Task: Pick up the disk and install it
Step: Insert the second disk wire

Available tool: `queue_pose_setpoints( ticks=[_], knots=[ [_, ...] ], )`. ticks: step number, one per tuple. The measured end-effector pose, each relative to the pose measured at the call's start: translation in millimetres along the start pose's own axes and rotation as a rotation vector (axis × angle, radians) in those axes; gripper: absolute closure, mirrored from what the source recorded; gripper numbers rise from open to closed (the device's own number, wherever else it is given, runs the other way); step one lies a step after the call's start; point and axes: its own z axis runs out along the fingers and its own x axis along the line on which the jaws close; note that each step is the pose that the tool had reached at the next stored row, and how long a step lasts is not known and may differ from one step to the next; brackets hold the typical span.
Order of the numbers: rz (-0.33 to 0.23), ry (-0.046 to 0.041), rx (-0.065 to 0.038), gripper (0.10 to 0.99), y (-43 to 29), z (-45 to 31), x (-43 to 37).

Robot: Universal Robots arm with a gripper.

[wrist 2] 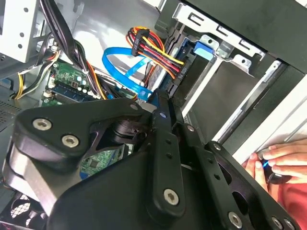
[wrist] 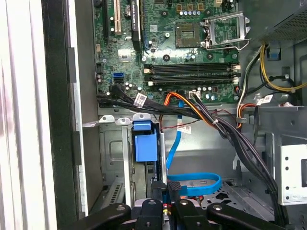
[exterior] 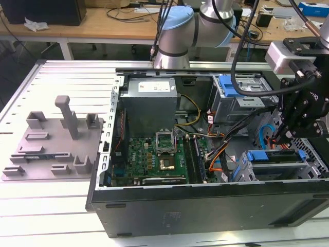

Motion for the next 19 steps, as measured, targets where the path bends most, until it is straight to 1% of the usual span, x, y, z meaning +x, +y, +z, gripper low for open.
queue_pose_setpoints(
  ticks=[3,7,12,14,15,16,19],
  knots=[
    [0.000,-0.0036,0.000,0.925,-0.6,0.6,0.2],
    [0.000,-0.0051,0.000,0.925,-4.0,1.2,0.6],
    [0.000,-0.0074,0.000,0.925,-4.4,2.6,7.2],
    [0.000,-0.0077,0.000,0.925,-4.4,3.6,7.7],
    [0.000,-0.0092,0.000,0.925,-4.3,4.3,7.8],
    [0.000,-0.0137,-0.001,0.925,-4.3,5.0,7.7],
    [0.000,-0.0200,-0.001,0.925,-4.2,6.2,7.8]
  ],
)
